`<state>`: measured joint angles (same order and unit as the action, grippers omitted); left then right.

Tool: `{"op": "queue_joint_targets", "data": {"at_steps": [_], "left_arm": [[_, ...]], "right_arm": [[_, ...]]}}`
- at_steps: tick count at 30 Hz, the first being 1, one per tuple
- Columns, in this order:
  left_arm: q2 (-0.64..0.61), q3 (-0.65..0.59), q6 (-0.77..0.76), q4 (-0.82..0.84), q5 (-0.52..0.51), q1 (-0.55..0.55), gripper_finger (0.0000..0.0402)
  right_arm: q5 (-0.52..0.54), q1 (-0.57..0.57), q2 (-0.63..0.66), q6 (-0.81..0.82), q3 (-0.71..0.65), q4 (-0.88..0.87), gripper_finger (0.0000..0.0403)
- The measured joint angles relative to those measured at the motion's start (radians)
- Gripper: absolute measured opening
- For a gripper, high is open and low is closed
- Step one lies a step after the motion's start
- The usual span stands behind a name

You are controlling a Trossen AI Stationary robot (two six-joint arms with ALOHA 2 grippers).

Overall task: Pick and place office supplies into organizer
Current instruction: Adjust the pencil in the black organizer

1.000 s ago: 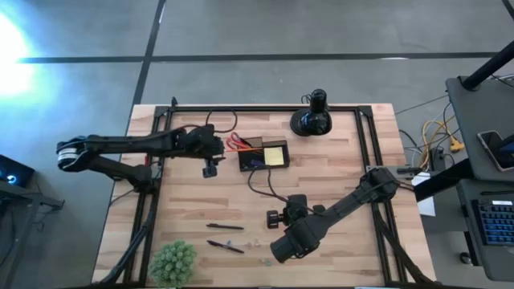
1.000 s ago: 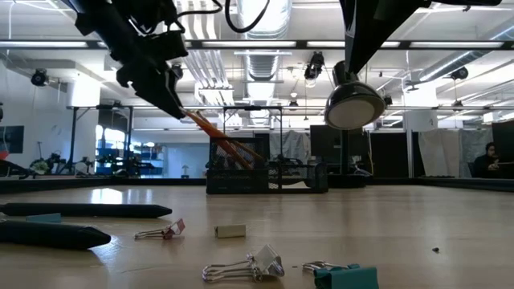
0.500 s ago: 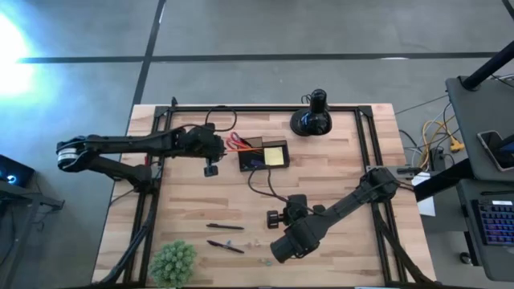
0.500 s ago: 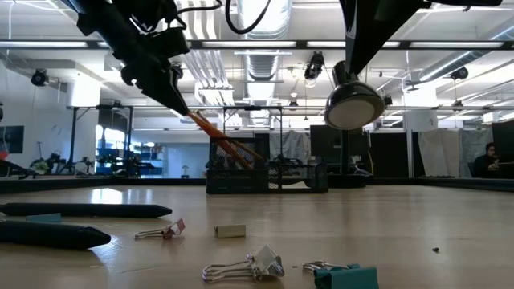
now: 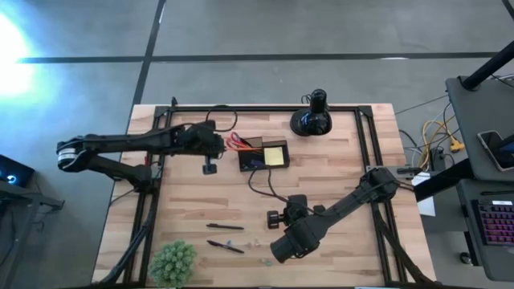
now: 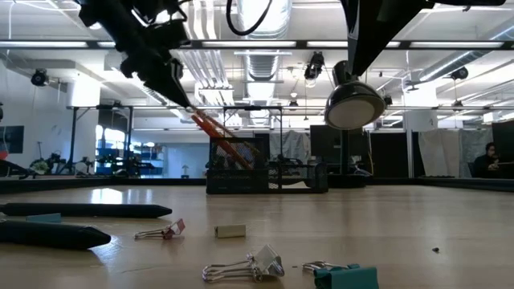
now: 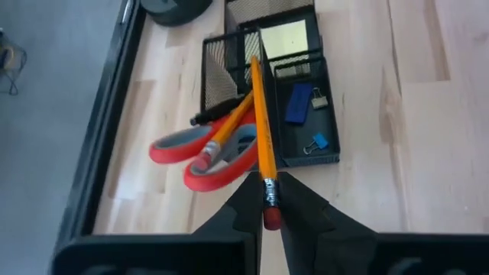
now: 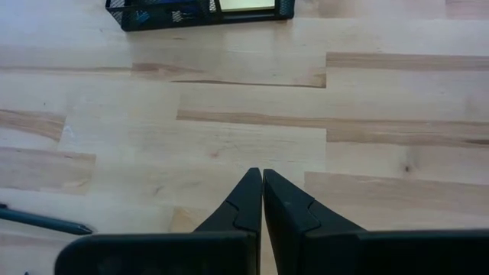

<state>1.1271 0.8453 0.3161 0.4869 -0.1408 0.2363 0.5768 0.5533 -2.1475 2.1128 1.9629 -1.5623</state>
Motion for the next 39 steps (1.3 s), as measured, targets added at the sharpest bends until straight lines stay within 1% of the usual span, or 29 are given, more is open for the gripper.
{"op": "queue_joint_targets", "data": {"at_steps": [5, 11, 14, 18, 20, 24, 28, 34, 39], "left_arm": [[0.006, 0.086, 0.088, 0.114, -0.022, 0.000, 0.0008], [0.048, 0.230, 0.236, 0.306, -0.065, 0.000, 0.0007], [0.096, 0.320, 0.324, 0.393, -0.081, 0.000, 0.0006], [0.195, 0.437, 0.451, 0.487, -0.171, -0.001, 0.0006], [0.248, 0.496, 0.494, 0.530, -0.186, -0.001, 0.0006], [0.325, 0.568, 0.507, 0.558, -0.182, -0.004, 0.0006], [0.372, 0.606, 0.511, 0.630, -0.146, -0.017, 0.0006], [0.384, 0.605, 0.509, 0.693, -0.127, -0.039, 0.0006], [0.383, 0.619, 0.507, 0.684, -0.123, -0.043, 0.0006]], "right_arm": [[0.000, 0.000, 0.000, 0.000, 0.000, 0.000, 0.0009], [0.000, 0.000, 0.000, 0.004, -0.003, 0.000, 0.0009], [0.000, 0.000, 0.000, 0.007, -0.004, 0.000, 0.0009], [0.000, 0.000, 0.000, 0.008, -0.004, -0.001, 0.0009], [0.000, 0.000, 0.000, 0.007, -0.004, 0.000, 0.0009], [0.000, 0.000, 0.000, 0.008, -0.004, 0.000, 0.0009], [0.000, 0.001, 0.000, 0.007, -0.004, -0.001, 0.0009], [0.000, 0.005, 0.000, 0.007, -0.004, -0.001, 0.0009], [0.001, 0.005, 0.000, -0.001, -0.005, -0.001, 0.0009]]}}
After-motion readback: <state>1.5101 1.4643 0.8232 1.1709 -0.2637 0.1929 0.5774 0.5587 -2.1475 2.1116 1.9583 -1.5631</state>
